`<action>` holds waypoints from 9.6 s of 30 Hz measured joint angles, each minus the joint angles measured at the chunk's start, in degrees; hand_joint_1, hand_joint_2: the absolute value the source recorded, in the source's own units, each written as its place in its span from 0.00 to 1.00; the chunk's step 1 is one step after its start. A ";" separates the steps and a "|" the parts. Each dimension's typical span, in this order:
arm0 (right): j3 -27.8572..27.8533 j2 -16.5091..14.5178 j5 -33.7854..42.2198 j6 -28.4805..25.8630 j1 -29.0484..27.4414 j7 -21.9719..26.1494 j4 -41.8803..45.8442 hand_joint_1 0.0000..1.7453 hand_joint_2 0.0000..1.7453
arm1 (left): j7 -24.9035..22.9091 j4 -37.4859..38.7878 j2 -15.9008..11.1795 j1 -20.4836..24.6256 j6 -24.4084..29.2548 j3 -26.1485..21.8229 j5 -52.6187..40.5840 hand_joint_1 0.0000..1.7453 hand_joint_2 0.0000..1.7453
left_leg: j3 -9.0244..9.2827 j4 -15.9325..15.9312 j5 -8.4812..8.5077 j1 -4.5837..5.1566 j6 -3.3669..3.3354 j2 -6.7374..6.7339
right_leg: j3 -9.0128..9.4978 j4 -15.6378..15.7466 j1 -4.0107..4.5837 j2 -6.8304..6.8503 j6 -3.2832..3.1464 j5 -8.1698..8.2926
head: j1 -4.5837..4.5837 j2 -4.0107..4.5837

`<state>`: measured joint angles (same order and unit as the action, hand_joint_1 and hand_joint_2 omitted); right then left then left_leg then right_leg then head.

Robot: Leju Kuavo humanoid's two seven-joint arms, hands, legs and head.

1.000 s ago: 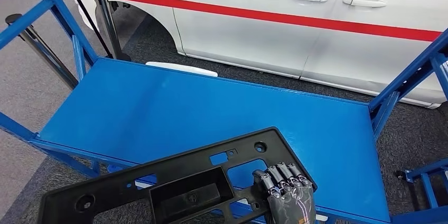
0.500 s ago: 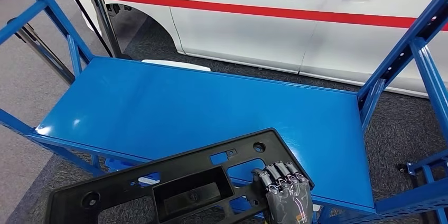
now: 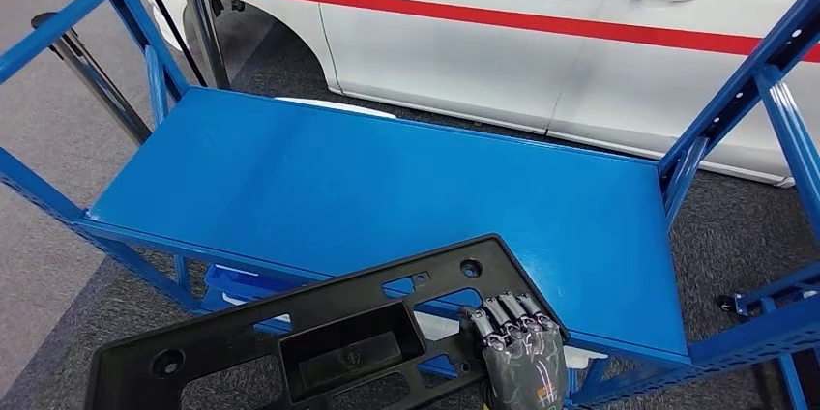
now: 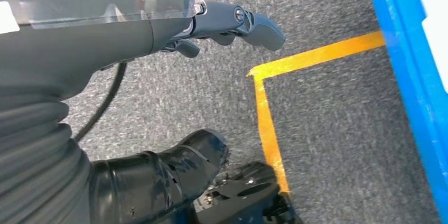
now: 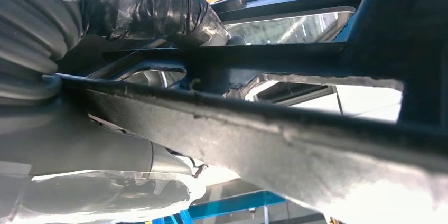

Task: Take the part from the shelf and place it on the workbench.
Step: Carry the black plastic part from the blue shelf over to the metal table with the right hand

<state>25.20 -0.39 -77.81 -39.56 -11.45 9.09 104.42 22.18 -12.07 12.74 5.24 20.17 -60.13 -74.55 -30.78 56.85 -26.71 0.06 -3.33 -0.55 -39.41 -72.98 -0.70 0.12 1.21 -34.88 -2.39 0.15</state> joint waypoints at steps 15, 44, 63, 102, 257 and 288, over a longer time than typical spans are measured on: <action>-0.26 -0.65 0.85 0.00 0.82 -0.34 -2.37 1.00 1.00 | -0.09 0.00 0.00 -0.13 0.04 -0.02 -0.01 0.00 1.00 | -8.07 15.10 -8.20 -0.62 3.76 0.26 | 5.97 13.32 -0.13 0.00 -3.10 7.76 | 0.13 0.00; -0.34 -0.97 2.08 -0.02 1.51 -1.22 -3.86 1.00 1.00 | -0.13 0.00 0.00 0.00 0.26 -0.09 -0.01 0.00 1.00 | -6.08 2.01 4.58 0.04 2.84 0.06 | 10.36 14.65 0.06 0.04 -2.60 5.41 | -0.08 0.00; -1.17 -1.95 8.83 -0.02 1.02 3.03 -4.06 1.00 1.00 | -0.01 0.00 0.07 -0.01 0.53 -0.16 0.09 0.00 1.00 | 1.40 -0.95 -0.52 0.09 0.35 -0.34 | -1.40 -0.21 -0.07 -0.02 -0.01 1.61 | 0.00 0.00; -2.11 -1.86 12.15 -0.04 0.04 3.42 -4.12 1.00 1.00 | 0.94 0.00 0.16 -0.22 0.78 -0.42 0.06 0.00 1.00 | 0.49 0.97 -1.13 0.11 2.67 -4.29 | 6.40 13.41 0.35 2.26 -1.13 7.41 | 0.13 0.00; -28.05 -13.51 26.23 -0.22 -12.98 19.03 8.17 1.00 1.00 | 1.31 0.00 0.55 -0.55 1.62 -3.01 1.55 0.00 1.00 | 0.99 0.77 -2.45 -0.47 3.31 -6.05 | 6.50 13.61 0.44 2.43 -1.35 6.62 | -0.20 0.00; -29.18 -13.86 26.82 -0.26 -14.38 19.39 9.58 1.00 1.00 | 1.97 0.00 0.53 -0.62 1.60 -3.38 2.03 0.00 1.00 | 2.16 0.43 -3.26 -0.69 3.42 -6.15 | 6.17 13.68 0.28 2.80 -1.11 6.88 | -0.54 0.00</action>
<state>-3.99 -14.25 -50.99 -39.82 -25.83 28.48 114.01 24.16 -12.07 13.27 4.62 21.77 -63.51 -72.52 -28.62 57.28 -29.97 -0.62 0.09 -6.71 -33.24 -59.30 -0.42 2.92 0.10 -27.99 -2.93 0.15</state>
